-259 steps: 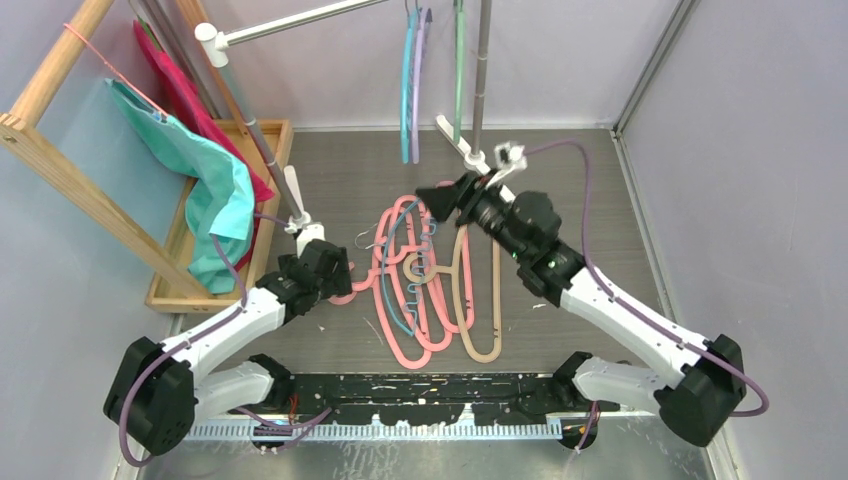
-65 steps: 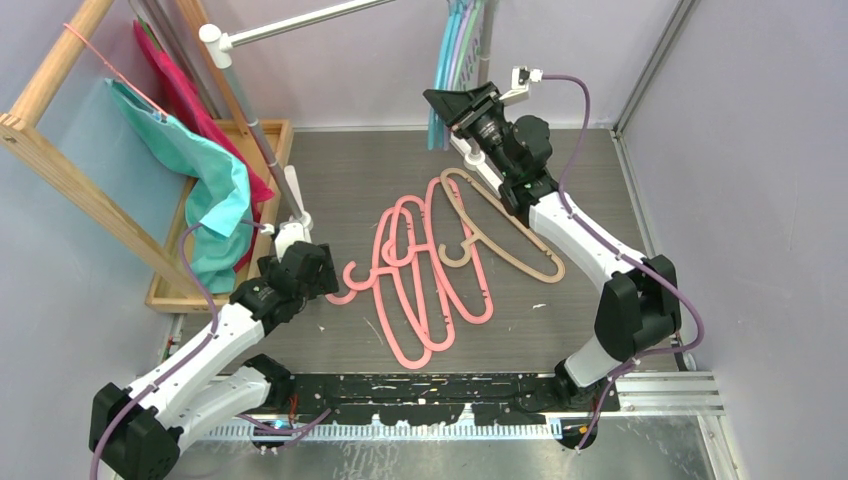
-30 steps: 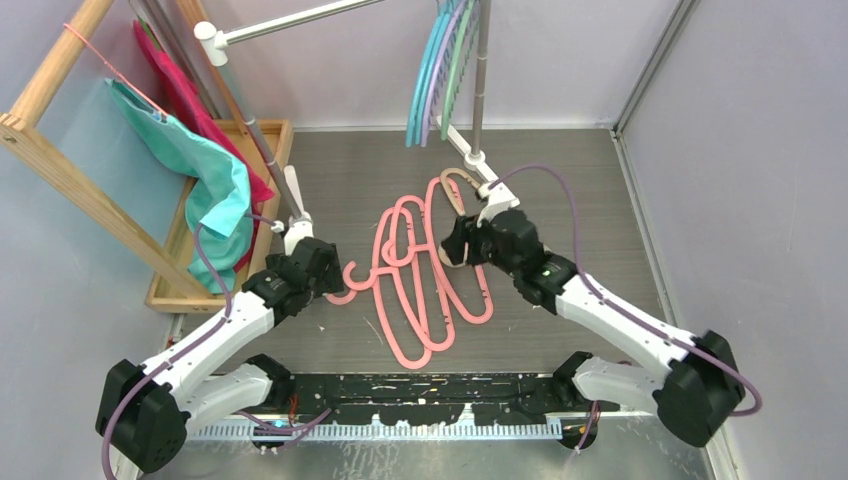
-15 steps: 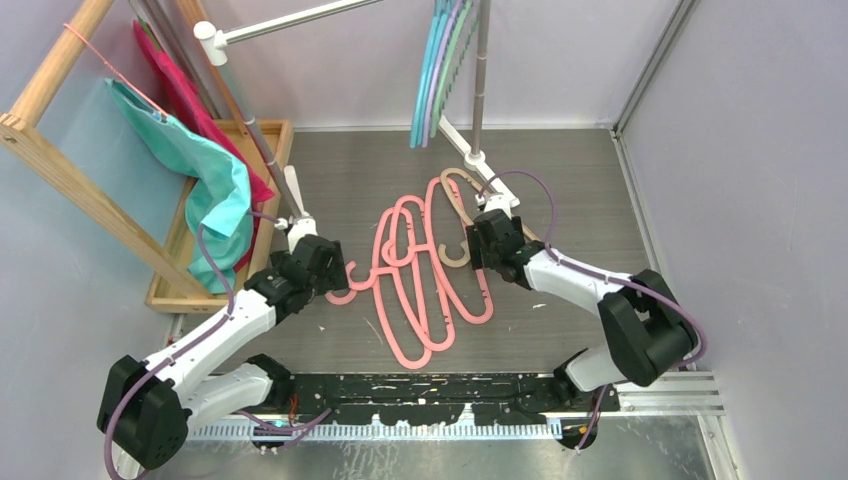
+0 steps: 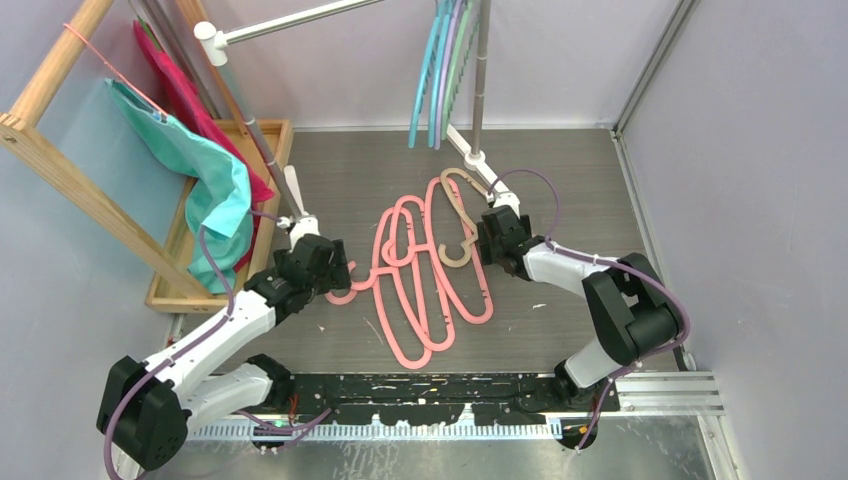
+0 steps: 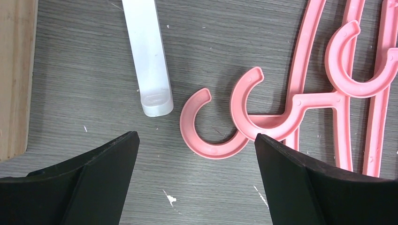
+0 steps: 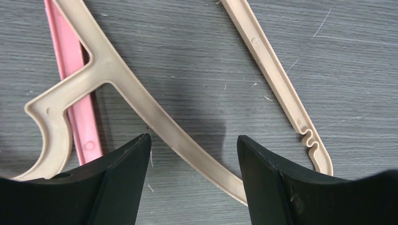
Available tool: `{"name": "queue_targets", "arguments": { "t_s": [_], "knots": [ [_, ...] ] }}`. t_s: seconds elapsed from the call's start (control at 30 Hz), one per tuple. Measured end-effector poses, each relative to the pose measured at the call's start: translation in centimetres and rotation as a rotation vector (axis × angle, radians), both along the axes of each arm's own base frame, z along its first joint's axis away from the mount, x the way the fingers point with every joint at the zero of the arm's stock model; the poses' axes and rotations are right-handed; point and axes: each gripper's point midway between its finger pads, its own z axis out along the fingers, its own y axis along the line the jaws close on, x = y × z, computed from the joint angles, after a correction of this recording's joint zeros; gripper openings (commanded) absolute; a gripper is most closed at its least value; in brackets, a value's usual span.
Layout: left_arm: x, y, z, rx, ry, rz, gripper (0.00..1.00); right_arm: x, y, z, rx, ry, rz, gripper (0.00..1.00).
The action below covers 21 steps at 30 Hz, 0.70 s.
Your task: Organize the hangers
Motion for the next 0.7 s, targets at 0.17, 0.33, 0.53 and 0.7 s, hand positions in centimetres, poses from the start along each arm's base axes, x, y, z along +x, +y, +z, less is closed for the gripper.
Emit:
{"name": "queue_targets", "arguments": {
  "t_s": [0.17,0.33,0.53,0.7],
  "knots": [
    [-0.1,0.0,0.3,-0.008,-0.013,0.000,0.98,-0.1,-0.1,-1.0,-0.002,0.029,0.002,0.72],
    [-0.1,0.0,0.7,-0.017,-0.026,0.000,0.98,0.4,0.7,-1.2,0.013,0.048,0.021,0.51],
    [-0.2,0.2,1.2,-0.026,-0.044,0.001,0.98,0.6,2.1,-1.5,0.055,0.074,0.062,0.26],
    [-0.5,0.4,1.4,-0.027,-0.049,0.005,0.98,0.0,3.5,-1.4,0.125,0.086,0.119,0.08]
  ]
}}
